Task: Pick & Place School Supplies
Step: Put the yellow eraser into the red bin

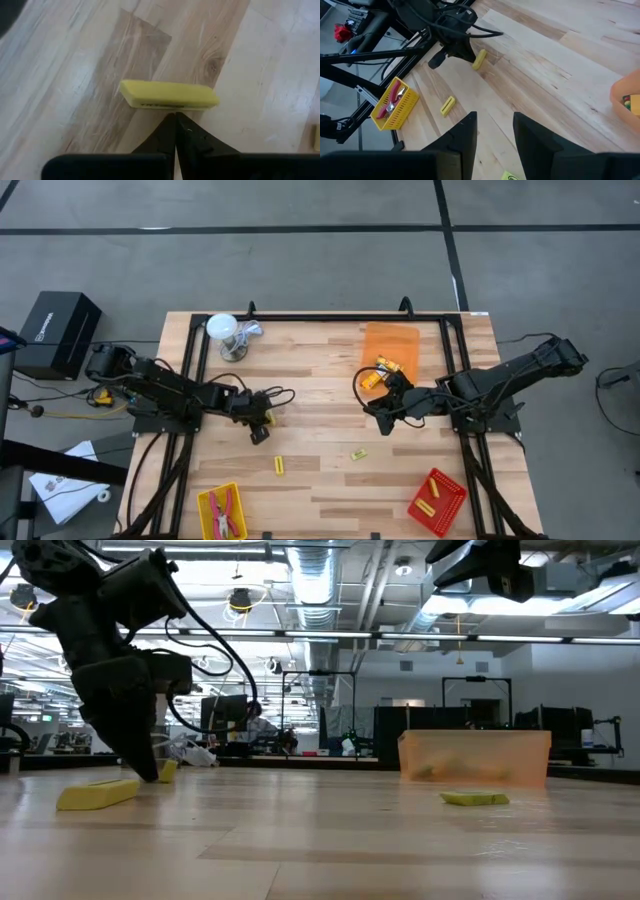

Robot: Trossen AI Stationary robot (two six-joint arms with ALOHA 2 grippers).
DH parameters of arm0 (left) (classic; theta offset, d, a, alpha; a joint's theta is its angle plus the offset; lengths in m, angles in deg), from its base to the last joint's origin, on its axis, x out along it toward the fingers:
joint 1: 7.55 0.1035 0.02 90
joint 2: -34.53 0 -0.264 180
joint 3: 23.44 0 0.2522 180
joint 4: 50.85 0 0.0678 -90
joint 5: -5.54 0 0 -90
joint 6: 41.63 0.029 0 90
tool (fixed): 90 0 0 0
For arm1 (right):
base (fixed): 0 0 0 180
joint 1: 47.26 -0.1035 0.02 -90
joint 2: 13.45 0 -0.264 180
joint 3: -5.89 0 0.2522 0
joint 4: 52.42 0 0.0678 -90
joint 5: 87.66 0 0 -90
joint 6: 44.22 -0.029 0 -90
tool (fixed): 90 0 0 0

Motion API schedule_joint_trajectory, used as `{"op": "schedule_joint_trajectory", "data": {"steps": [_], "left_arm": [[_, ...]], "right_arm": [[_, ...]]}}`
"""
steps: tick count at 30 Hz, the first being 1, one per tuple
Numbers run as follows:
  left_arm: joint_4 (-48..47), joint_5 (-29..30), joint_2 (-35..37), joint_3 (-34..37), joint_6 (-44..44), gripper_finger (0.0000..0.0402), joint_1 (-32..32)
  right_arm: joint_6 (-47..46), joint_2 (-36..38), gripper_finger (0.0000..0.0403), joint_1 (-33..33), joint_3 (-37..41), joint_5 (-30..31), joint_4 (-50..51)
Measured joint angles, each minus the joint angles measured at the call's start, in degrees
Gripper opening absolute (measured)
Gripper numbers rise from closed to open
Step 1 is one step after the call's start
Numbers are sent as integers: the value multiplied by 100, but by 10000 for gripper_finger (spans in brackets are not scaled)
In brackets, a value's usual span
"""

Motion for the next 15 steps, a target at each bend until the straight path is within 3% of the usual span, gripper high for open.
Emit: {"op": "schedule_joint_trajectory", "data": {"steps": [9, 15], "left_arm": [[84, 48, -1, 54, -164, 0, -132], [98, -251, -6, 54, -141, 0, -157]], "right_arm": [[2, 0, 119, 0, 0, 0, 0], [11, 0, 119, -1, 0, 0, 2]]}}
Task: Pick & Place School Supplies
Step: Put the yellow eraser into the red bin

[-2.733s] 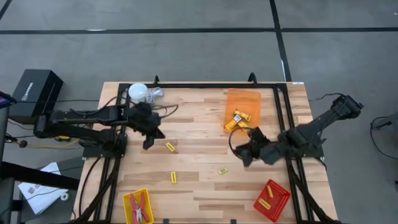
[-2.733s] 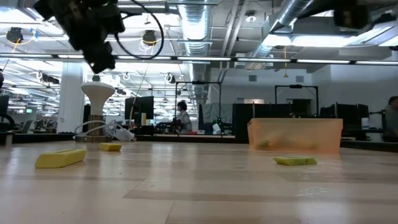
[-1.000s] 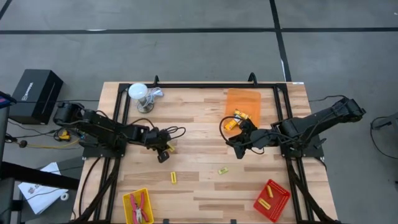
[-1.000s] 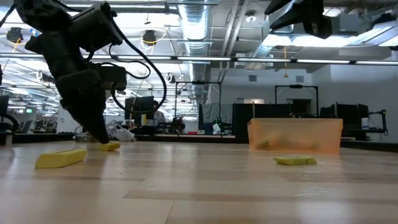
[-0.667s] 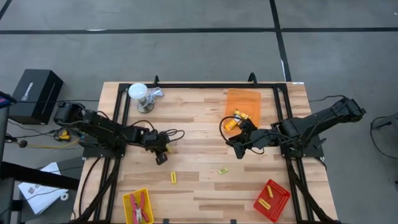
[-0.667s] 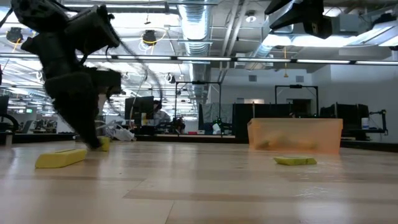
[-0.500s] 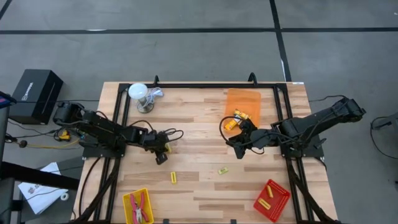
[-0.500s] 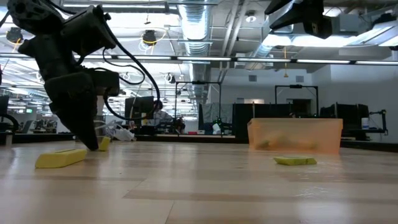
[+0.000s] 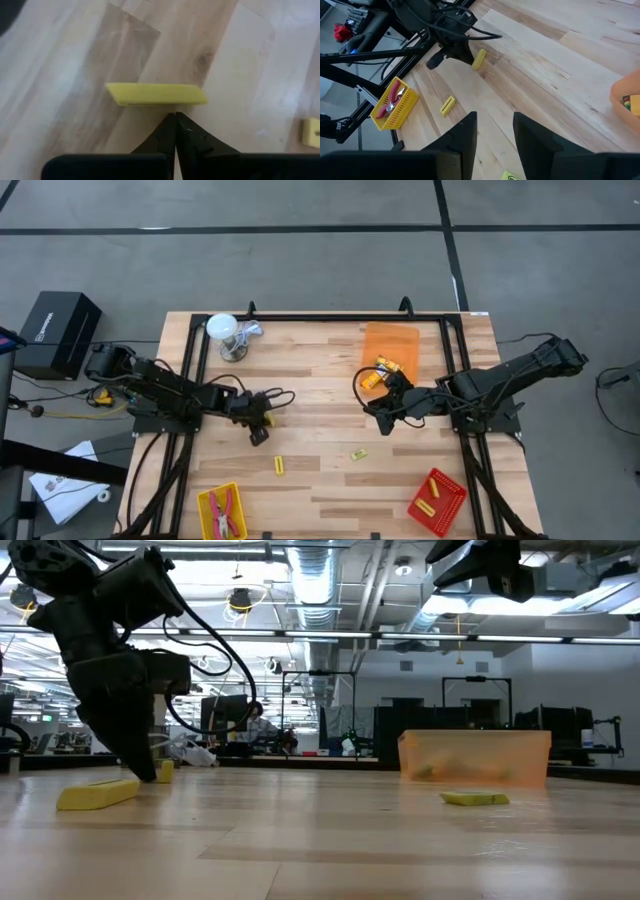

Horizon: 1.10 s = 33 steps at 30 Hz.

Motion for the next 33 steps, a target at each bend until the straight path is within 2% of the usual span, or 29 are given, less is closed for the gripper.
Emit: {"op": "schedule_joint_trajectory", "data": {"steps": [4, 7, 12, 17, 24, 27, 33], "left_arm": [[-220, -415, 219, 8, 3, 0, -90], [-820, -663, 667, 35, 5, 0, -159], [-2072, -756, 1570, 39, 80, 0, -256], [-2406, -843, 2292, -83, 657, 0, -274], [-2859, -765, 2291, -586, 1572, 4, -268], [-2952, -659, 2143, -769, 1955, 10, -267], [-2951, -530, 1880, -1376, 2381, 48, -267]], "right_arm": [[2, 0, 119, -3, 0, 0, 0], [2, 0, 119, -3, 0, 0, 6], [214, 0, 119, -1, 2, 2, 76], [443, 0, 119, 122, 2, 9, 87], [458, 0, 119, 364, 2, -26, 78], [600, 0, 119, 452, 2, -231, -9], [651, 0, 119, 601, 2, -446, -128]]}}
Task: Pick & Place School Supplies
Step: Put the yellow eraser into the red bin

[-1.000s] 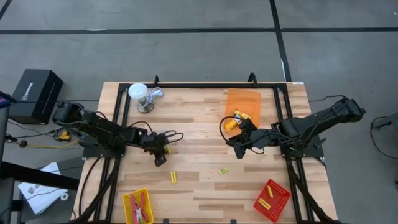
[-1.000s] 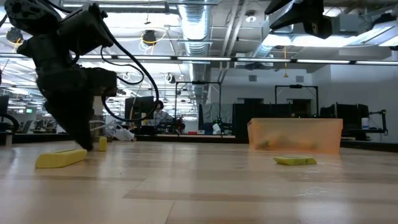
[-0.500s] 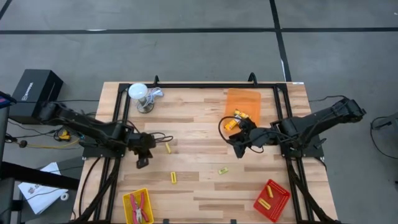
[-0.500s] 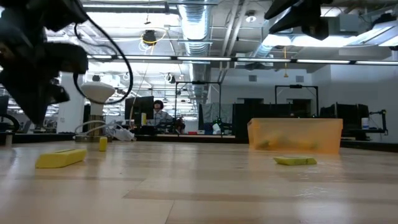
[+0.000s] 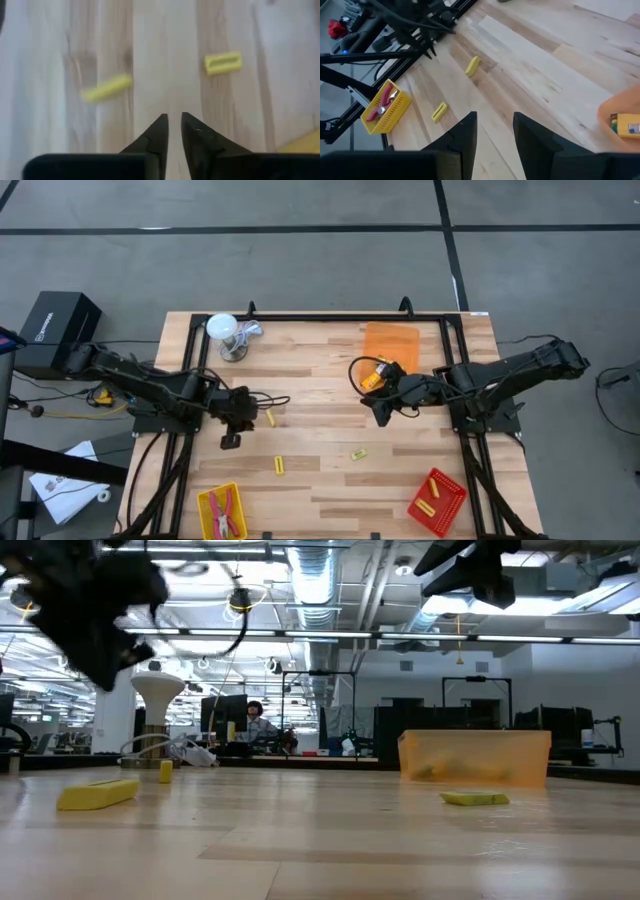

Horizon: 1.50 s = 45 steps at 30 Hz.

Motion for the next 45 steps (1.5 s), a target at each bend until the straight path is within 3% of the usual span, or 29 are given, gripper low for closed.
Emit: {"op": "schedule_joint_trajectory", "data": {"steps": [8, 15, 24, 45], "left_arm": [[-420, 458, -753, -1221, 1544, 144, 245], [-926, 992, -1761, -1439, 3405, 208, 535], [-737, 868, -2363, -1440, 4352, 214, 704], [-172, 686, -2363, -996, 4796, 209, 883]], "right_arm": [[106, 0, 119, 74, 0, -124, -101], [235, 2, 119, 76, 0, -452, -95], [486, 2, 119, 62, 0, -762, -86], [641, 2, 119, 62, 0, -774, -255]]}}
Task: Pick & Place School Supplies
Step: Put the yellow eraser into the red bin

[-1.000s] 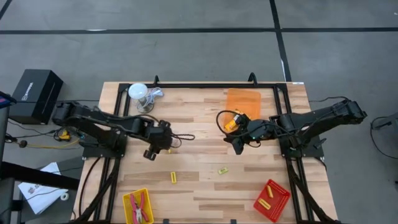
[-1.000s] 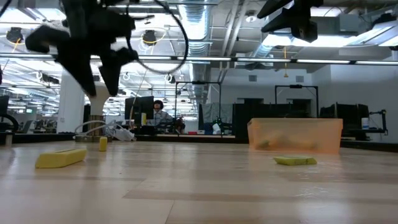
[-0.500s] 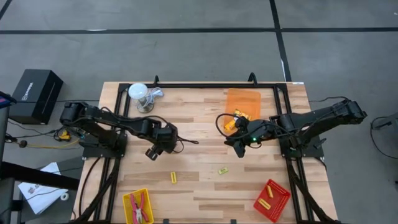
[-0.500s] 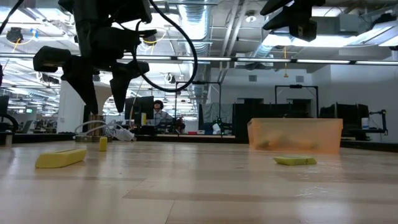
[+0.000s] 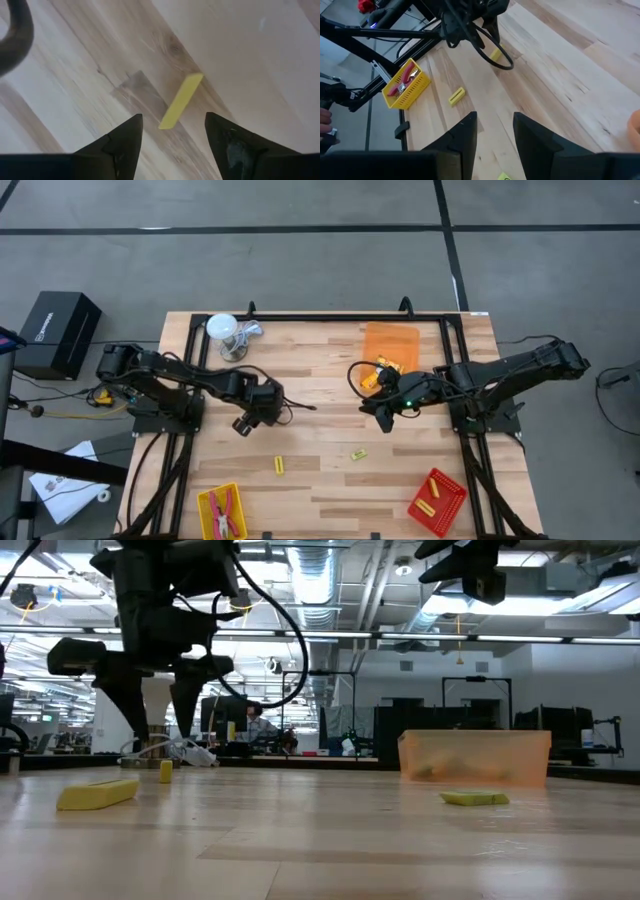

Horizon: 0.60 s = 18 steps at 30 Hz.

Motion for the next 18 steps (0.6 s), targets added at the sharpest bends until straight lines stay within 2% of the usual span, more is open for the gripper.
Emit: {"op": "schedule_joint_trajectory", "data": {"steps": [9, 18], "left_arm": [[234, -264, -47, 0, 235, 173, 161], [249, -310, -547, 2, 237, 167, 232]], "right_arm": [[44, 0, 119, 4, 0, 10, -8], [44, 0, 119, 4, 0, 17, -10]]}}
